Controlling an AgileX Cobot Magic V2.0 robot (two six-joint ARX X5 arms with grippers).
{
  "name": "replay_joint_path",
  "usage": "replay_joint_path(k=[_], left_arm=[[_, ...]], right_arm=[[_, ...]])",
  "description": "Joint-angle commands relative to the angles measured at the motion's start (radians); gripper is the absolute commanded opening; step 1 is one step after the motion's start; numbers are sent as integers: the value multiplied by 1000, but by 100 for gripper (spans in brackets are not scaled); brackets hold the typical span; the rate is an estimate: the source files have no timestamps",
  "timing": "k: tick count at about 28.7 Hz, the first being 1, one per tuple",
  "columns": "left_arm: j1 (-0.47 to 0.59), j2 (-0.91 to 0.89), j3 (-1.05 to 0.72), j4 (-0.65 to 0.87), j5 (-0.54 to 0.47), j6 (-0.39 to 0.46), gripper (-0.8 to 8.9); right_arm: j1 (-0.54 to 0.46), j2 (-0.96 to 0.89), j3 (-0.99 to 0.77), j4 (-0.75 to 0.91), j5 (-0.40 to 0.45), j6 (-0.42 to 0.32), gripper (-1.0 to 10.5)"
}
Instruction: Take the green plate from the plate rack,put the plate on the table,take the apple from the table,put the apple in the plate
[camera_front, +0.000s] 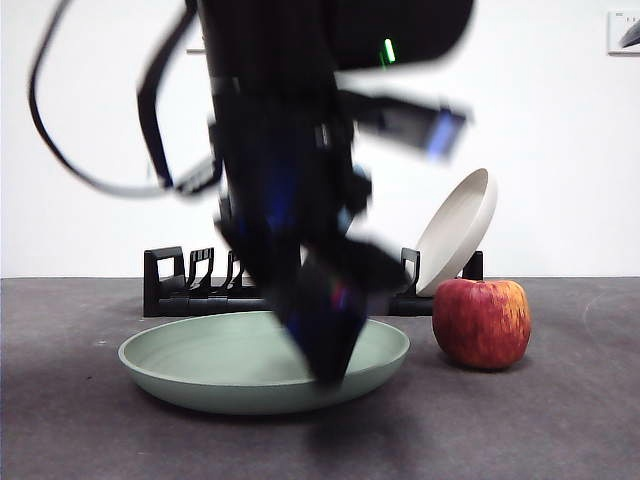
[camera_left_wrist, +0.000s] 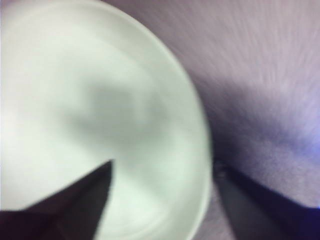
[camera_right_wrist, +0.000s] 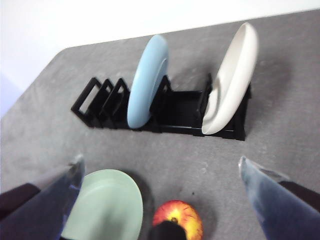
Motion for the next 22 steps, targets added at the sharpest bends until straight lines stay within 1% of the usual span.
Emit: replay_joint_path(k=[1, 3, 4, 7, 9, 11, 13, 17, 19, 22], left_arm=[[13, -117, 40, 9, 5, -32, 409], [24, -213, 65, 10, 6, -40, 409], [30, -255, 77, 10, 6, -41, 409], [54, -390, 123, 9, 5, -48, 409], [75, -476, 148, 12, 5, -61, 409], [101, -555, 170, 17, 6, -64, 409], [131, -632, 190, 16, 5, -64, 409], [229, -824, 198, -1, -1, -64, 408], [264, -889, 198, -40, -52, -64, 408], [282, -948, 198, -118, -129, -65, 408]], right_arm=[[23, 30, 17, 0, 3, -21, 631], [46, 62, 39, -22, 10, -39, 631], [59, 80, 51, -37, 27, -48, 631], [115, 151, 98, -101, 108, -96, 631], [153, 201, 126, -131, 161, -113, 631], [188, 254, 148, -147, 193, -129, 631], [219, 314, 166, -153, 222, -137, 631], [290, 484, 171, -154, 322, -169, 631], [303, 563, 171, -151, 322, -171, 631], [306, 674, 171, -148, 322, -171, 630]])
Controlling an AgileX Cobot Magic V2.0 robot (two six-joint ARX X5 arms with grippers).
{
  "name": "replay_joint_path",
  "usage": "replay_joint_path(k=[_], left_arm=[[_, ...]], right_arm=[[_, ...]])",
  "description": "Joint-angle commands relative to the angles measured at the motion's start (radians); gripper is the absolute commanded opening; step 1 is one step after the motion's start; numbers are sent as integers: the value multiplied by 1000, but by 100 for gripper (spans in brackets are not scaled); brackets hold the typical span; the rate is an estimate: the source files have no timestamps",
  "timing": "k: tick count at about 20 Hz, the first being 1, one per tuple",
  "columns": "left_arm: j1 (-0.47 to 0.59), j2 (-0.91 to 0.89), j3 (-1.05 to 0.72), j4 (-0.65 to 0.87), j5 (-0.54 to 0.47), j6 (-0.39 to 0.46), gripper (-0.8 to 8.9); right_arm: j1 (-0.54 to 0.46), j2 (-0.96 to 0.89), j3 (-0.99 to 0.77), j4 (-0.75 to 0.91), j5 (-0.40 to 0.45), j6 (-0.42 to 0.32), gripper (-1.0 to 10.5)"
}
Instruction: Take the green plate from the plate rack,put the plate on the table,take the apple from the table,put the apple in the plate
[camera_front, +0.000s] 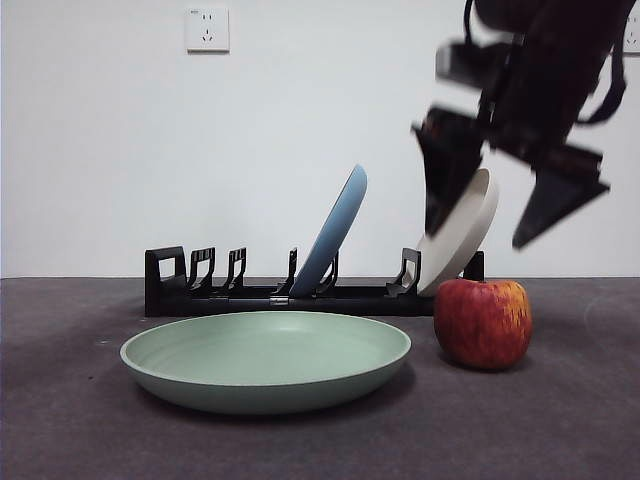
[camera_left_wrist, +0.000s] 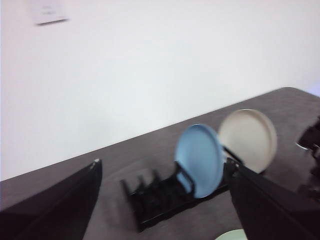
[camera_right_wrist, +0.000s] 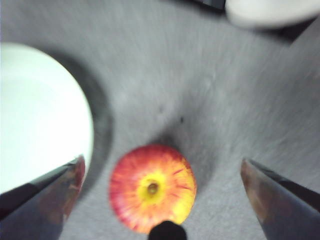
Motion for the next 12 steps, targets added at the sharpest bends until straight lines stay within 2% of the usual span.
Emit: replay_joint_path(k=[1, 8, 9, 10, 12], left_arm=[[7, -19, -6, -50, -43, -8, 408], [7, -21, -6, -93, -57, -15, 408], [7, -21, -6, -93, -58, -15, 408], [7, -21, -6, -94, -58, -15, 408], [7, -21, -6, -96, -58, -14, 408]], right_arm=[[2, 80, 0, -2, 3, -9, 630], [49, 216, -1, -7, -5, -7, 615], [61, 224, -1, -10, -5, 0, 535], [68, 224, -1, -19, -4, 7, 401], [86, 224, -1, -22, -3, 10, 3]])
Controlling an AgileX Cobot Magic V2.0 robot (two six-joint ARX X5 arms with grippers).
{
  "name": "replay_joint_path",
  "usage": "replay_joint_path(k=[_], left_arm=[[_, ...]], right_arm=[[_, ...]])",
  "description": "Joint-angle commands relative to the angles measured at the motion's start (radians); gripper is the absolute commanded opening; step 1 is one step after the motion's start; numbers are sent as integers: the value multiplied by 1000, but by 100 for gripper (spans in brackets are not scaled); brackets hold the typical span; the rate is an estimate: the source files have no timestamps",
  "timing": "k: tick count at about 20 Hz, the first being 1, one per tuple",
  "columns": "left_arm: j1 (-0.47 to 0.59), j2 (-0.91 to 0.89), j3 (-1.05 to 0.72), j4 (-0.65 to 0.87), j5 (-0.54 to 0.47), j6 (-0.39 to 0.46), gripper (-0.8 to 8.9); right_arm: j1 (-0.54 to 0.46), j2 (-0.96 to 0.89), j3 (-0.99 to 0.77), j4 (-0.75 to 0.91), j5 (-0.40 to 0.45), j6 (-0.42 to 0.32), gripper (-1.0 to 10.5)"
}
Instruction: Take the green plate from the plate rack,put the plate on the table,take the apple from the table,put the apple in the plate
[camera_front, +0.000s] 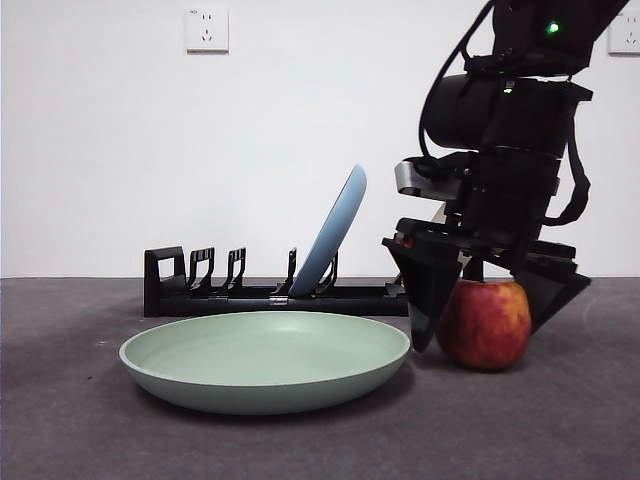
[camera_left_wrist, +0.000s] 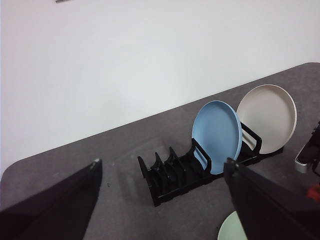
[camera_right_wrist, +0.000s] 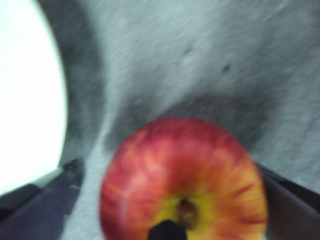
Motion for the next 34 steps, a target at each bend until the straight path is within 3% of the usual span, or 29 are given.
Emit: replay_joint_path(k=[1, 4, 7, 12, 15, 21, 28, 31, 34], left_arm=[[3, -2, -5, 3, -2, -7, 408], [3, -2, -5, -2, -2, -7, 408], [3, -2, -5, -5, -2, -7, 407], [3, -2, -5, -10, -2, -7, 407], [3, -2, -5, -19, -2, -7, 407], [3, -2, -5, -35, -2, -7, 407], [3, -2, -5, -80, -2, -14, 407], [3, -2, -5, -106, -1, -26, 407], [3, -2, -5, -128, -2, -27, 407]], right_arm=[[15, 10, -1, 1, 2, 6, -5], [15, 10, 0, 6, 12, 6, -11], [15, -16, 5, -3, 94, 6, -11], [55, -106, 63, -5, 0, 18, -12], [133, -100, 142, -20, -4, 21, -12], [311, -18, 233, 31, -3, 25, -12], [361, 164, 235, 45, 8, 21, -12], [360, 211, 235, 46, 50, 20, -11], [361, 217, 235, 45, 55, 11, 146]])
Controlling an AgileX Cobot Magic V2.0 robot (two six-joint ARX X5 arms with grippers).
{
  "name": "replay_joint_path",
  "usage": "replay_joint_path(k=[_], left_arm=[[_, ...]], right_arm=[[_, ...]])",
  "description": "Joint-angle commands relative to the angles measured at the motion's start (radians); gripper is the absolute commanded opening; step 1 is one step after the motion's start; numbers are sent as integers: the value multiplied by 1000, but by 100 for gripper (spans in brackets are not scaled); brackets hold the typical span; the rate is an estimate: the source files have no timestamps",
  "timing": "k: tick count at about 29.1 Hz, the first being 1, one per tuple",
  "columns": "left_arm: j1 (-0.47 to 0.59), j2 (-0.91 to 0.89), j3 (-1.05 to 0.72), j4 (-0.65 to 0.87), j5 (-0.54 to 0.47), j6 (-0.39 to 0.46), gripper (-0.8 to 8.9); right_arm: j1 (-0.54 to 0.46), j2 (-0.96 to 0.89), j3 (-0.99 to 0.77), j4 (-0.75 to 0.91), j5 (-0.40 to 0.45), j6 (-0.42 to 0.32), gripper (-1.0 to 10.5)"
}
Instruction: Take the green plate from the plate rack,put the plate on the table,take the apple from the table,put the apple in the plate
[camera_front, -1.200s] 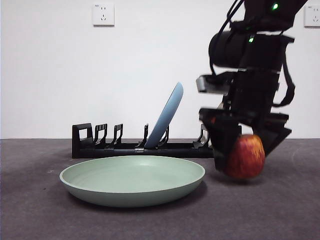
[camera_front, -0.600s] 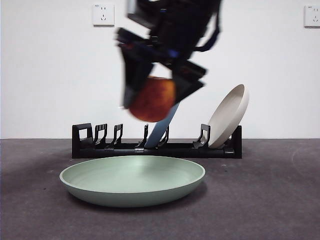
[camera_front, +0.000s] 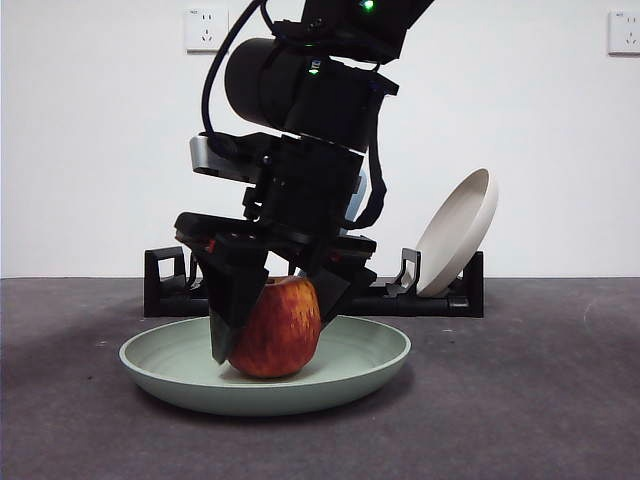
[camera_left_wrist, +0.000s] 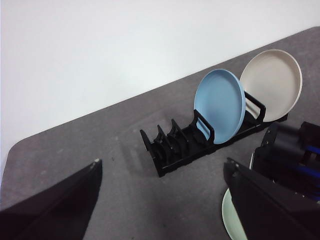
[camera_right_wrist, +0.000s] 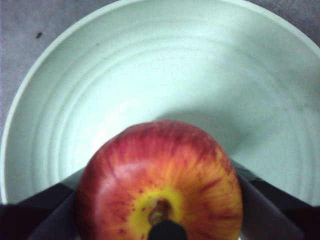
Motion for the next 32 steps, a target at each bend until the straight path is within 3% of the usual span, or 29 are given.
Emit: replay_joint_path(k=[1, 4, 6, 16, 28, 30, 32], left_arm=[[3, -2, -5, -6, 1, -18, 407], [3, -2, -5, -8, 1, -21, 407], [3, -2, -5, -8, 1, -21, 407], [3, 20, -5, -3, 1, -21, 407], [3, 143, -5, 22, 3, -10, 404], [3, 166, -5, 26, 8, -9, 394], [3, 192, -5, 25, 17, -2, 261]], right_arm=[[3, 31, -6, -4, 6, -1, 239], [3, 31, -6, -6, 6, 9, 523], [3, 31, -6, -6, 8, 10, 568], [0, -52, -3, -6, 6, 10, 567], [-67, -378, -3, -46, 10, 5, 557], [-87, -430, -3, -61, 9, -16, 483], [-111, -483, -4, -85, 12, -48, 274]])
